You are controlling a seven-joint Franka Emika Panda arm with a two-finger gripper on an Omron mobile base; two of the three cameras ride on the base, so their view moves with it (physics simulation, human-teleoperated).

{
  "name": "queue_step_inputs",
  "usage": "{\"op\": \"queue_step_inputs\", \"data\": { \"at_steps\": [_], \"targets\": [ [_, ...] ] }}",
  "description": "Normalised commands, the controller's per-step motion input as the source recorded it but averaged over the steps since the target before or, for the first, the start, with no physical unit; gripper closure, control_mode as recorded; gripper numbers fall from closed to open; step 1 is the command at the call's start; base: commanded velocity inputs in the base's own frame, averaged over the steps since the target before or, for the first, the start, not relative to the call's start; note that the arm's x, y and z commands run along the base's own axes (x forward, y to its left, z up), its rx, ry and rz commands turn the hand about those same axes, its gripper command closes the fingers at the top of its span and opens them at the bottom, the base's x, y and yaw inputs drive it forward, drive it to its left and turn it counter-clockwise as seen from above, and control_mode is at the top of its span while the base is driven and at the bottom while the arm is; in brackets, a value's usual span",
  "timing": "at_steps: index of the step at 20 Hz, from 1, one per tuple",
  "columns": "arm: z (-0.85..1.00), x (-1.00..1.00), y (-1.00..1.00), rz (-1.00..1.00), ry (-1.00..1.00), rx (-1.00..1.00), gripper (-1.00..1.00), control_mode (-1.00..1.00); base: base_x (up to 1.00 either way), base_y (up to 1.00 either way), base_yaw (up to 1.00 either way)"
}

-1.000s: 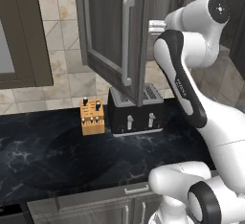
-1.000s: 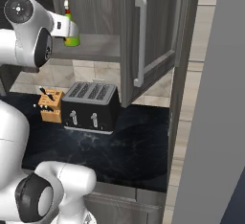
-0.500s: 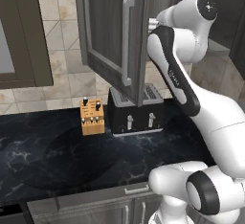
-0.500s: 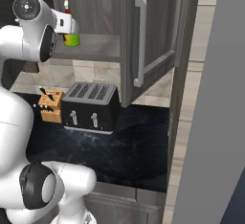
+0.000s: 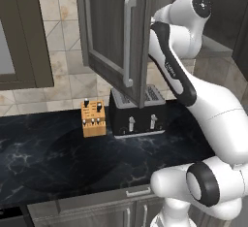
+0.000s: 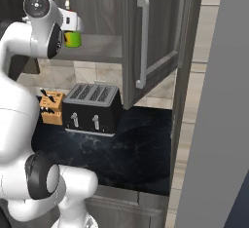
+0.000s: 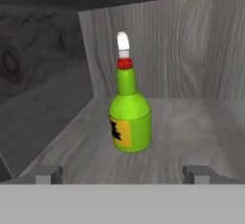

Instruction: Open the cabinet. Pick the spray and place it next to the sink. Then close the cabinet.

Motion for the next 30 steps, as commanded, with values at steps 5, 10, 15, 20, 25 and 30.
{"op": "queue_step_inputs", "data": {
  "at_steps": [5,10,15,20,25,30],
  "targets": [
    [0.0,0.29,0.01,0.0,0.0,-0.02,-1.0,-1.0,0.0,0.0,0.0],
    [0.0,0.25,0.04,0.0,0.0,0.0,-1.0,-1.0,0.0,0.0,0.0],
    [-0.03,0.26,0.07,0.0,0.0,0.0,-1.0,-1.0,0.0,0.0,0.0],
    [-0.08,0.34,0.06,0.0,0.0,0.0,-1.0,-1.0,0.0,0.0,0.0],
    [-0.05,0.29,0.12,0.0,0.02,0.0,-1.0,-1.0,0.0,0.0,0.0],
    [0.0,0.31,0.12,0.01,0.0,0.0,-1.0,-1.0,0.0,0.0,0.0]
  ]
}}
